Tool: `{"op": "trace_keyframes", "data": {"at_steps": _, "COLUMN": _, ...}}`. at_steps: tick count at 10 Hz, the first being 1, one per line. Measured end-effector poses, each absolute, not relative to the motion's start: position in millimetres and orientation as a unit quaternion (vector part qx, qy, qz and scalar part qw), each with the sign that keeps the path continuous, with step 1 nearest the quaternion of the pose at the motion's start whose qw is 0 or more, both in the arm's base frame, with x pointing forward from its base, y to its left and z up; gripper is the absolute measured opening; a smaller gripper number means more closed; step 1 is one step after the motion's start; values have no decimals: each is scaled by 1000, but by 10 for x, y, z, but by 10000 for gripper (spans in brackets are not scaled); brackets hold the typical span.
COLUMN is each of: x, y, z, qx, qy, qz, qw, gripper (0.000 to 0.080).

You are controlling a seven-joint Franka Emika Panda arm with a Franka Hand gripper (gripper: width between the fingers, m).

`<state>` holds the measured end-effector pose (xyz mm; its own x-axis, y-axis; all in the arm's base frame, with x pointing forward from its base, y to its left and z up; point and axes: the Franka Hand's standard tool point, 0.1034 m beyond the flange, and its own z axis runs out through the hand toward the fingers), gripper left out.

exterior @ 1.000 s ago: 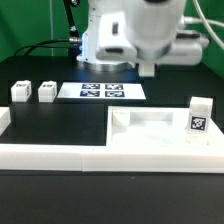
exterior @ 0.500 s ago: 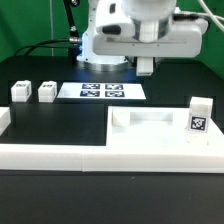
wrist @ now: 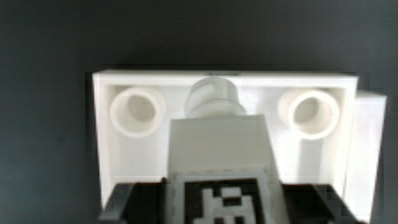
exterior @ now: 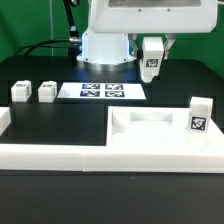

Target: Assemble square table

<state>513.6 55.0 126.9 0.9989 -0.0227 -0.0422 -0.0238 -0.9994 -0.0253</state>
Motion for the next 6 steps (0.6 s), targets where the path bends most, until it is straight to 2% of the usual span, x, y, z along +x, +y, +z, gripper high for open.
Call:
{"op": "trace_keyframes", "data": {"at_steps": 4, "x": 5267, "y": 520, "z": 1281, "qx": -989, "qy": 5, "qz": -147, "qw": 7, "gripper": 287}}
{"op": "trace_keyframes", "data": {"at_steps": 5, "x": 5440, "y": 433, "z": 1347, "qx": -986, "qy": -1, "qz": -168, "qw": 3, "gripper": 287}}
{"op": "trace_keyframes", "data": {"at_steps": 6, "x": 5757, "y": 377, "z": 1429, "qx": -982, "qy": 3, "qz": -190, "qw": 0, "gripper": 287}}
